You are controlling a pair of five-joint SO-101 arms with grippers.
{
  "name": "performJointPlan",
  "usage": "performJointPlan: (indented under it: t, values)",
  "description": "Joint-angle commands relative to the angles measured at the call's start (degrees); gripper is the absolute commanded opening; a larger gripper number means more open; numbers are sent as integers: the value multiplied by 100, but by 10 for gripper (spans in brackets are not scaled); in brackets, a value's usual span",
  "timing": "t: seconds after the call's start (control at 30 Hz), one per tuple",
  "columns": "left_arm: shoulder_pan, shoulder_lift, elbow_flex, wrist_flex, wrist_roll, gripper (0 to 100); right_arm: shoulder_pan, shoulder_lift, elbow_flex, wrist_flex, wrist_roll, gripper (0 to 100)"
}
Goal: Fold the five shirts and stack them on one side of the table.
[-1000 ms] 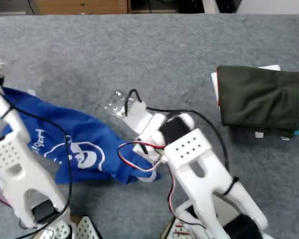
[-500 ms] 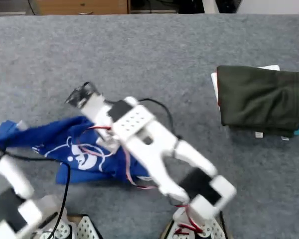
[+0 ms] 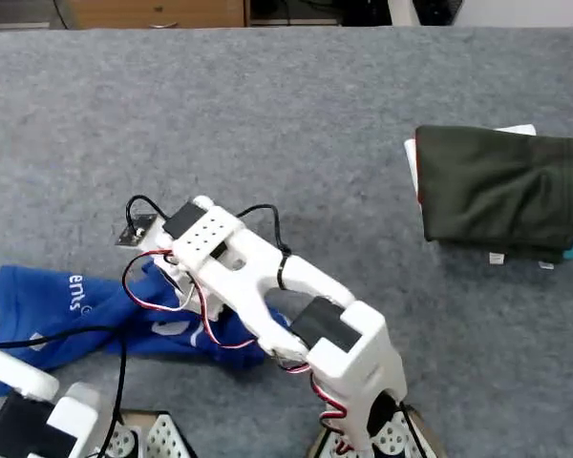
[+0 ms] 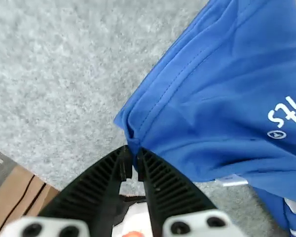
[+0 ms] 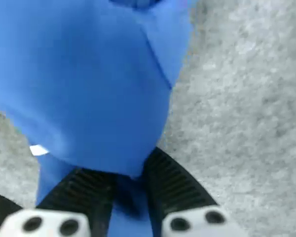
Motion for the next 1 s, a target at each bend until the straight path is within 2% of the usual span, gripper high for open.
performJointPlan:
  t: [0.0, 0.17, 0.3, 0.47, 0.57, 0.77, 0.87, 0.97]
  values:
    - [404, -198, -88, -88, 185, 18, 593, -136, -576, 62, -44, 3]
    - [1609, -207, -158, -923, 1512, 18, 1622, -286, -2229, 62, -9, 3]
    - [2690, -207, -695, -1222, 2585, 18, 2123, -163, -3776, 62, 9, 3]
    - [3297, -198, -1688, -1741, 4211, 18, 2378, 154, -4936, 79, 246, 3]
    - [3332, -198, -2092, -1908, 4774, 18, 2396, 295, -4734, 246, 510, 3]
    - [3305, -189, -2092, -1925, 4809, 19, 2360, 101, -3530, 299, 536, 12]
    - [3305, -189, -1881, -2022, 4800, 19, 2229, -84, -2316, 264, 765, 43]
    - [3332, -189, -1626, -2251, 4800, 19, 2114, -514, -541, -396, 888, 68]
